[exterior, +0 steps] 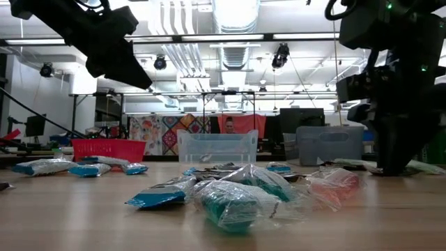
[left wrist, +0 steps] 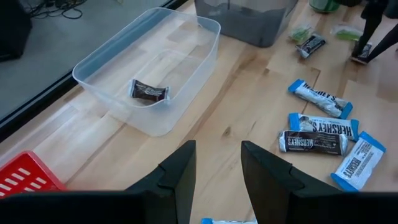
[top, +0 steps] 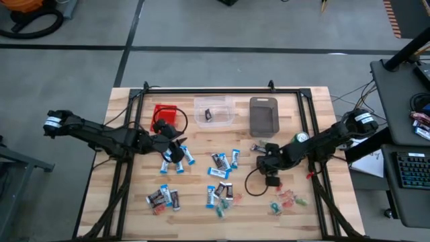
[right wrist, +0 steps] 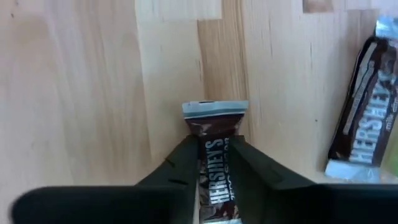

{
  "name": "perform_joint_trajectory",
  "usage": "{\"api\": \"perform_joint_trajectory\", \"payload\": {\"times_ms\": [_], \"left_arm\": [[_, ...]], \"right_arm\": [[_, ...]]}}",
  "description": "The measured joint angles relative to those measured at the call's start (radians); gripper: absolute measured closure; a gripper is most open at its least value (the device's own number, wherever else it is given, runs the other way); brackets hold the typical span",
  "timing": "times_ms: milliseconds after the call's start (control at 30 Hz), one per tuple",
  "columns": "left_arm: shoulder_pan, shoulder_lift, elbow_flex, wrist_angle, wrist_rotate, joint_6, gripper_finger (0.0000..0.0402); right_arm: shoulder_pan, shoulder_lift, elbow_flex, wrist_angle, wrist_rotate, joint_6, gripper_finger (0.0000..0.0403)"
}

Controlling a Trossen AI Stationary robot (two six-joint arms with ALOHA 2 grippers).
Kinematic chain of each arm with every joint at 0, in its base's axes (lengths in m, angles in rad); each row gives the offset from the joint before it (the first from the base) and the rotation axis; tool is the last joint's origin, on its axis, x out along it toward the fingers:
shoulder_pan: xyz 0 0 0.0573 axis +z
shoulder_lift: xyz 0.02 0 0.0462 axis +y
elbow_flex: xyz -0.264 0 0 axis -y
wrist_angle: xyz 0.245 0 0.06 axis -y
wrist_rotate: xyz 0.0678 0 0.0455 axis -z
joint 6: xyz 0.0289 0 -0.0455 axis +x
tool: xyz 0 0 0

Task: Sort candy
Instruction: Put the black chocolate bar into the transparent bin

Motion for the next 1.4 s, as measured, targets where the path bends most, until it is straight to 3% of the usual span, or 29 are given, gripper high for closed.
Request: {"api": "perform_joint_trajectory", "payload": {"times_ms": [167, 400, 633, 867, 1100, 1233, 1400], "left_arm": [[0.000, 0.000, 0.000, 0.014, 0.000, 0.000, 0.0290], [0.000, 0.000, 0.000, 0.030, 0.074, 0.010, 0.0290], [-0.015, 0.000, 0.000, 0.059, 0.079, 0.027, 0.0290], [-0.034, 0.000, 0.000, 0.066, 0.078, 0.027, 0.0290], [-0.079, 0.000, 0.000, 0.097, 0.078, 0.026, 0.0290], [-0.102, 0.000, 0.000, 0.110, 0.079, 0.026, 0.0290], [-0.113, 0.000, 0.000, 0.114, 0.078, 0.026, 0.0290]], "right_arm": [[0.000, -0.003, 0.001, 0.022, -0.004, 0.000, 0.0391], [-0.001, -0.046, -0.004, 0.140, -0.006, -0.009, 0.0395], [-0.010, -0.061, -0.002, 0.396, 0.007, -0.081, 0.0395], [-0.020, -0.061, -0.006, 0.470, 0.027, -0.120, 0.0395], [0.020, -0.062, -0.134, 0.755, 0.075, -0.184, 0.0394], [0.052, -0.065, -0.216, 0.755, 0.166, -0.151, 0.0394], [0.085, -0.069, -0.250, 0.778, 0.151, -0.076, 0.0394]]}}
